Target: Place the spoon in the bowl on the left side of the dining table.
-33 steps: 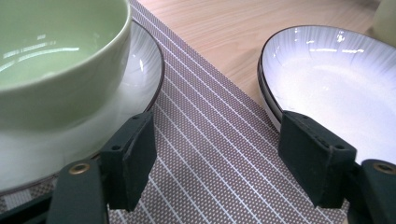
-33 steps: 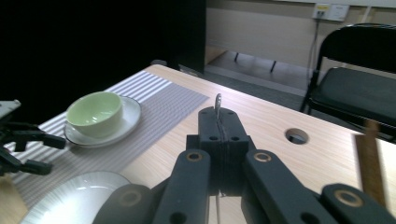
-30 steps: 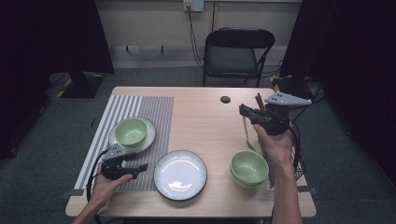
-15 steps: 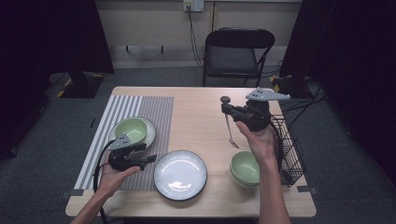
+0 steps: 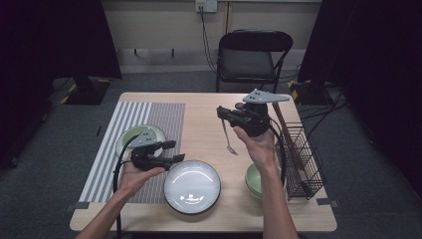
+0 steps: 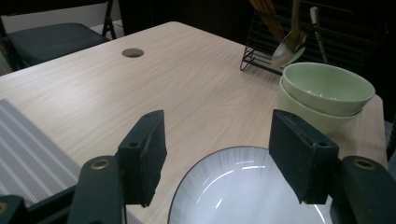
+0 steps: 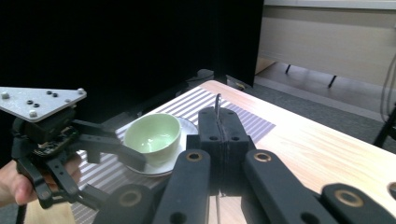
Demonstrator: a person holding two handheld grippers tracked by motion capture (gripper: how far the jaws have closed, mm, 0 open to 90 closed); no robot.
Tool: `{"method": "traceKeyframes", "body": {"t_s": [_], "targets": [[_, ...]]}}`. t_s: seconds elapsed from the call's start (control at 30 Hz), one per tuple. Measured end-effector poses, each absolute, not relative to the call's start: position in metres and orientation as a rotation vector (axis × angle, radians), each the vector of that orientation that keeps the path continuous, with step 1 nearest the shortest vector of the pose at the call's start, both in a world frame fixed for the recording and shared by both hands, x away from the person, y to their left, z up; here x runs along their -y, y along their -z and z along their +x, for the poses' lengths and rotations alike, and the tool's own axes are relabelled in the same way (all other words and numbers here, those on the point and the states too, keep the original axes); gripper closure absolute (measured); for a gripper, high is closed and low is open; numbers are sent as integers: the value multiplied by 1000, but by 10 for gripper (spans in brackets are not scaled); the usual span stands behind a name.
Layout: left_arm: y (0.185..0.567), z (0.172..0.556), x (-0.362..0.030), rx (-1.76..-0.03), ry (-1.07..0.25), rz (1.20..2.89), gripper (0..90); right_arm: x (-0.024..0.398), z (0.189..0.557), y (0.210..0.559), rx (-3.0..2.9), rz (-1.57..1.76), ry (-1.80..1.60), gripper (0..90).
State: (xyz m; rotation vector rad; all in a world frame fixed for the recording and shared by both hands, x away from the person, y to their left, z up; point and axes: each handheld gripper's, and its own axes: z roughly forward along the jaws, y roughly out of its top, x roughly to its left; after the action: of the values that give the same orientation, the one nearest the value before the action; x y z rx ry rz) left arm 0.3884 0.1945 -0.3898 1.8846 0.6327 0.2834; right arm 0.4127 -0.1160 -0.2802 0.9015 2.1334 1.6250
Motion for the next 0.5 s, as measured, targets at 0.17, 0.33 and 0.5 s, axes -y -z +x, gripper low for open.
{"method": "traceKeyframes", "body": {"t_s": [0.17,0.33,0.5], "targets": [[384,392,-184,-604,-278,1841,371,101,414,286,-2161,876,-1645,895],[379,394,-182,-608,-259,1824,386,86,414,291,-2185,848,-1670,895],[378,393,-183,-604,-258,1814,388,72,415,296,-2202,832,-1691,895]]}}
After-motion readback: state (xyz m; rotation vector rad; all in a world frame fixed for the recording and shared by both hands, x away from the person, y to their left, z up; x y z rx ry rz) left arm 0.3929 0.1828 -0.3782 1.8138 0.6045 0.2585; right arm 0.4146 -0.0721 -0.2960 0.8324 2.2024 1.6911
